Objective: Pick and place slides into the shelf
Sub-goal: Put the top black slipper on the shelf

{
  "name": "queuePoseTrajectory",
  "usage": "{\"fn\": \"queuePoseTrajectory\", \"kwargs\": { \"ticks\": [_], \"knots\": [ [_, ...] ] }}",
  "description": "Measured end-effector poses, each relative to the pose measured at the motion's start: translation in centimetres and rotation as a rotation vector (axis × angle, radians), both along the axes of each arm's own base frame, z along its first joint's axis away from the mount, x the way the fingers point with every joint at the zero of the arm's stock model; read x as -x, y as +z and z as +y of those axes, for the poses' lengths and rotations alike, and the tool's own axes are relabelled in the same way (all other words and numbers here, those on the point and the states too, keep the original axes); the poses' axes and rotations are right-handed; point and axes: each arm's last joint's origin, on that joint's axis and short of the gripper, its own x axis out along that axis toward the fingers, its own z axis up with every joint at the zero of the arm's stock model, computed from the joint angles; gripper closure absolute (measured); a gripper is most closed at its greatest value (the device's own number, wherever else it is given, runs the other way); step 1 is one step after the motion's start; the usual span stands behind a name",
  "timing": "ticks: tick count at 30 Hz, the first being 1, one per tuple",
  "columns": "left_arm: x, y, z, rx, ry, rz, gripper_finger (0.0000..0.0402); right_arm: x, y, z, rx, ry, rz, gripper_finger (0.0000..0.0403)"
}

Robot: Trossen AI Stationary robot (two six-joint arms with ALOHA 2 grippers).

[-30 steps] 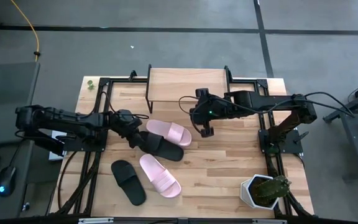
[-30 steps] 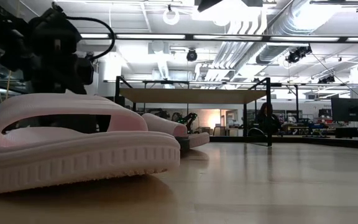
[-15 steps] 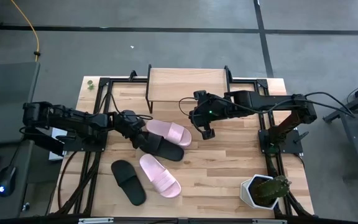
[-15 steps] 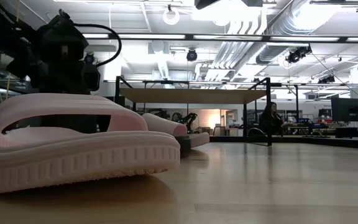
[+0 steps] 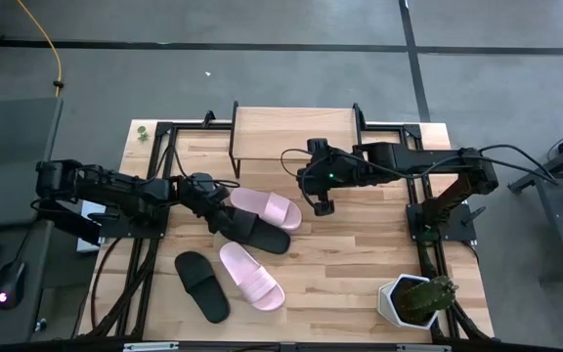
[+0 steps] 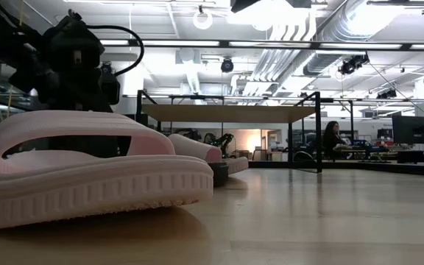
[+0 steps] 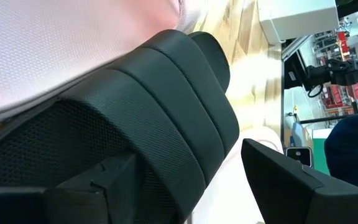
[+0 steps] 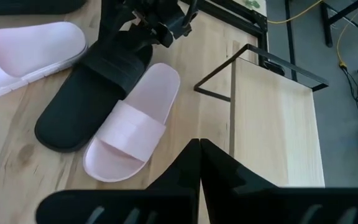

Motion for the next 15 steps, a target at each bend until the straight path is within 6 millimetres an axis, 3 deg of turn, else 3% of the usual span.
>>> {"fn": "queuePoseTrajectory", "kwargs": {
  "ticks": [4,15],
  "knots": [
    [0.0,-0.01,0.02,-0.005,0.004,0.002,0.0183,0.0,0.0,0.0,0.0,0.0,0.0,0.0402],
    [-0.01,0.01,0.02,-0.006,0.005,0.0,0.0325,-0.19,0.21,-0.03,0.003,-0.016,-0.032,0.0402]
  ]
}}
